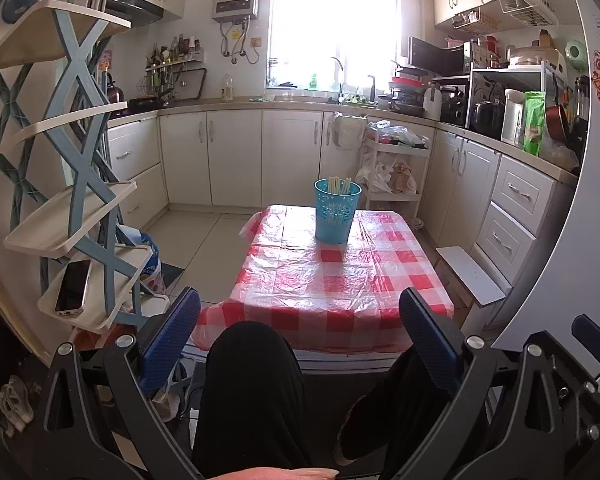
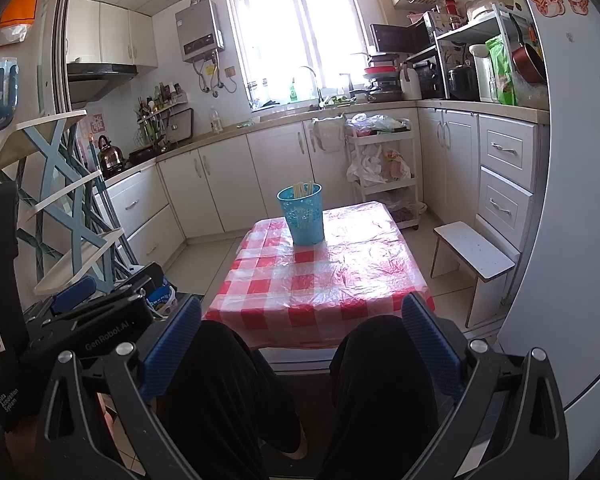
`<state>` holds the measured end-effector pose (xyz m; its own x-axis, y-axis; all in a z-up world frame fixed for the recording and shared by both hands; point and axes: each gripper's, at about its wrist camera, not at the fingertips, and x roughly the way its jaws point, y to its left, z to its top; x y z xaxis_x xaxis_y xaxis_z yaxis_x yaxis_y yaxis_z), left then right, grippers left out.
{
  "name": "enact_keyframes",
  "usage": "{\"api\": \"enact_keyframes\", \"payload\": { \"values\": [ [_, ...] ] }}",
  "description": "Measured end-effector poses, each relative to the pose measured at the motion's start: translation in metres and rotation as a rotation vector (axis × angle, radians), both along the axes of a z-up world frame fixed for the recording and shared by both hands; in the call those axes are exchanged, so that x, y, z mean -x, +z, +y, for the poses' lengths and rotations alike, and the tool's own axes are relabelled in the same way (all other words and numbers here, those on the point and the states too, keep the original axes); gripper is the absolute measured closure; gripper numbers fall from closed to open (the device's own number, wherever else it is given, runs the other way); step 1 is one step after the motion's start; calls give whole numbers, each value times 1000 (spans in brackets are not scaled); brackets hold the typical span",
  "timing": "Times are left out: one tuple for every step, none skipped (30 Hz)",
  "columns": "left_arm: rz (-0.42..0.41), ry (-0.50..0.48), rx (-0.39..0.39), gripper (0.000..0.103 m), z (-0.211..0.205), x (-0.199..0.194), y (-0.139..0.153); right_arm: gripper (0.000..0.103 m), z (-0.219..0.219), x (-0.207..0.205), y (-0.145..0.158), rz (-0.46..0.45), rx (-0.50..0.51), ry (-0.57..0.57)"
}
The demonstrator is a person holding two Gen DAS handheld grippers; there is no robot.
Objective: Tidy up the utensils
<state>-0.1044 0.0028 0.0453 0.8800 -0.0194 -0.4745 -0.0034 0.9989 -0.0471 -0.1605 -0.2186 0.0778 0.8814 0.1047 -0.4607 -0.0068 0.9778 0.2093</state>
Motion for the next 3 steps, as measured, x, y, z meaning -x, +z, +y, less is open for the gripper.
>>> {"api": "enact_keyframes", "payload": {
  "values": [
    [0, -2, -1, 7, 0, 0, 0, 7, 0, 0, 0, 0, 0, 0],
    [1, -4, -3, 7, 0, 0, -2, 7, 1, 0, 0, 0, 0, 0],
    [4, -6, -4, 7, 0, 0, -3, 7, 1, 0, 0, 0, 0, 0]
  ]
}}
